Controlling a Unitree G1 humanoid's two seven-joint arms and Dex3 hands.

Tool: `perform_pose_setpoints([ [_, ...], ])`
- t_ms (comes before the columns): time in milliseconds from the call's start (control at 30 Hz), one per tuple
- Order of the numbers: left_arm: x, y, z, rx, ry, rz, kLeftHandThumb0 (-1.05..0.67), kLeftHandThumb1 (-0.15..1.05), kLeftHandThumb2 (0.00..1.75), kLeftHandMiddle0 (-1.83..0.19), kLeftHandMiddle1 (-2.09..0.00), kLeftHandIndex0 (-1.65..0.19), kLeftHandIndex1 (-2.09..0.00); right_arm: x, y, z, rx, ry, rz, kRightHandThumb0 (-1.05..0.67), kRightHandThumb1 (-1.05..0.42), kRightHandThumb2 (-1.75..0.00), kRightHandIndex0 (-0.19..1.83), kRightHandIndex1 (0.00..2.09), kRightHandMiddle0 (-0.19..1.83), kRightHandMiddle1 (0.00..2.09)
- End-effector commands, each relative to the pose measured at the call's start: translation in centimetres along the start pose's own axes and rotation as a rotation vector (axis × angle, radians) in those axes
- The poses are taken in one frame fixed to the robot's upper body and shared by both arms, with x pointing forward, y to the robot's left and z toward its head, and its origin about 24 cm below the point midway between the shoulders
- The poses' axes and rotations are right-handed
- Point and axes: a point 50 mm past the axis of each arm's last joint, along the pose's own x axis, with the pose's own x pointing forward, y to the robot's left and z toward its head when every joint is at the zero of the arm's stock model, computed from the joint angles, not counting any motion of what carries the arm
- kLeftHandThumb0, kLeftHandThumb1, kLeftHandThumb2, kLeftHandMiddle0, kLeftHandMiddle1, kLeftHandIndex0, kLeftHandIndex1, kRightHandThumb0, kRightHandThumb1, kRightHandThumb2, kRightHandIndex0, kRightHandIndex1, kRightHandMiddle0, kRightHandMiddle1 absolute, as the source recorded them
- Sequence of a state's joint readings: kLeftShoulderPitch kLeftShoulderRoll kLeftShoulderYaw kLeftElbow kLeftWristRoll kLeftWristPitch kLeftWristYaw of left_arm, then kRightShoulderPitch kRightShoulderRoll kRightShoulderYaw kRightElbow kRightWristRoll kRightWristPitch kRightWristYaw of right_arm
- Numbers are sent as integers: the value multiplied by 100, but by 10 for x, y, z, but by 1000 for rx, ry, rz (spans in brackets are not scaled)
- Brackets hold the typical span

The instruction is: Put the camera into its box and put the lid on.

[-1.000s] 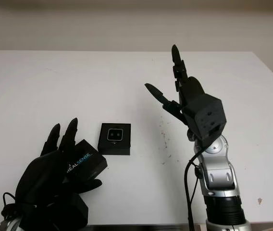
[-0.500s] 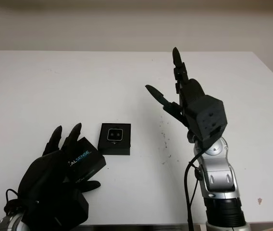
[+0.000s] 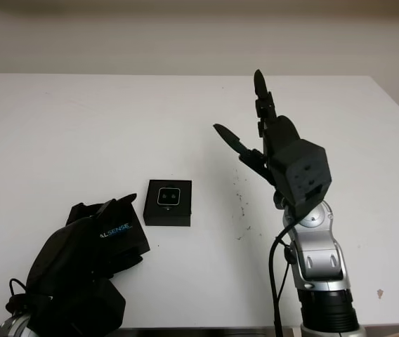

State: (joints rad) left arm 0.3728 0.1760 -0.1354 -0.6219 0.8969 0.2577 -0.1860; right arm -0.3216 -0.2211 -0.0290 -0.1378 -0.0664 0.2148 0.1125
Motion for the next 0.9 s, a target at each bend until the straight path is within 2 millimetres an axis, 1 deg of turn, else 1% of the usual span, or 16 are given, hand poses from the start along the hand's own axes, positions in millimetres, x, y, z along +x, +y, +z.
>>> perform_pose_setpoints([
  [0,0,-2,-5,9,19,-3,-1,98,5,-37,-129,-35,-111,-2,-1,4,-7,-17,-9,-68,-105,-16,-18,4,-13,6],
  [167,3,0,-8,32,18,20,-2,97,5,-36,-126,-34,-113,-2,-1,4,-4,-16,-7,-67,-105,-16,-19,4,-14,5],
  [300,8,14,-13,30,34,66,-6,99,6,-33,-125,-31,-111,-2,0,3,-3,-11,-9,-69,-105,-16,-18,5,-13,6],
  [367,12,25,-17,33,39,102,-9,100,6,-32,-127,-30,-111,-3,1,2,2,-10,-11,-69,-105,-16,-18,5,-13,6],
  [400,14,34,-19,29,33,129,-10,101,6,-32,-135,-31,-113,-3,2,2,11,-7,-10,-69,-105,-15,-17,5,-13,6],
  [467,17,43,-21,21,23,156,-11,101,6,-33,-139,-32,-115,-3,3,1,20,-4,-8,-68,-105,-16,-18,5,-13,6],
  [500,20,54,-23,1,11,171,-11,101,5,-35,-139,-33,-114,-4,3,1,22,-3,-7,-67,-105,-16,-18,5,-12,6],
  [567,25,74,-24,-30,-32,201,-11,100,5,-40,-133,-37,-109,-4,4,-1,21,-5,-6,-66,-105,-16,-18,5,-12,6],
  [600,27,81,-24,-37,-50,209,-11,99,5,-46,-125,-42,-103,-4,4,-1,20,-6,-5,-66,-105,-16,-17,5,-11,6],
  [667,31,93,-22,-62,-82,220,-11,98,5,-52,-118,-47,-97,-4,4,-3,32,-4,-4,-66,-105,-16,-17,5,-11,6],
  [700,34,102,-18,-65,-113,223,-12,98,5,-54,-117,-49,-95,-4,5,-4,46,-1,-4,-67,-105,-16,-17,5,-10,6],
  [733,38,110,-15,-71,-147,222,-13,97,5,-59,-111,-53,-91,-4,6,-5,58,1,-5,-67,-105,-16,-17,5,-10,6],
  [800,44,119,-9,-84,-204,206,-14,96,5,-64,-103,-57,-87,-3,8,-7,72,1,-2,-68,-105,-15,-18,5,-10,6],
  [867,54,122,-3,-100,-257,168,-14,95,5,-67,-100,-59,-85,-2,9,-9,74,8,5,-70,-105,-16,-16,6,-9,7],
])
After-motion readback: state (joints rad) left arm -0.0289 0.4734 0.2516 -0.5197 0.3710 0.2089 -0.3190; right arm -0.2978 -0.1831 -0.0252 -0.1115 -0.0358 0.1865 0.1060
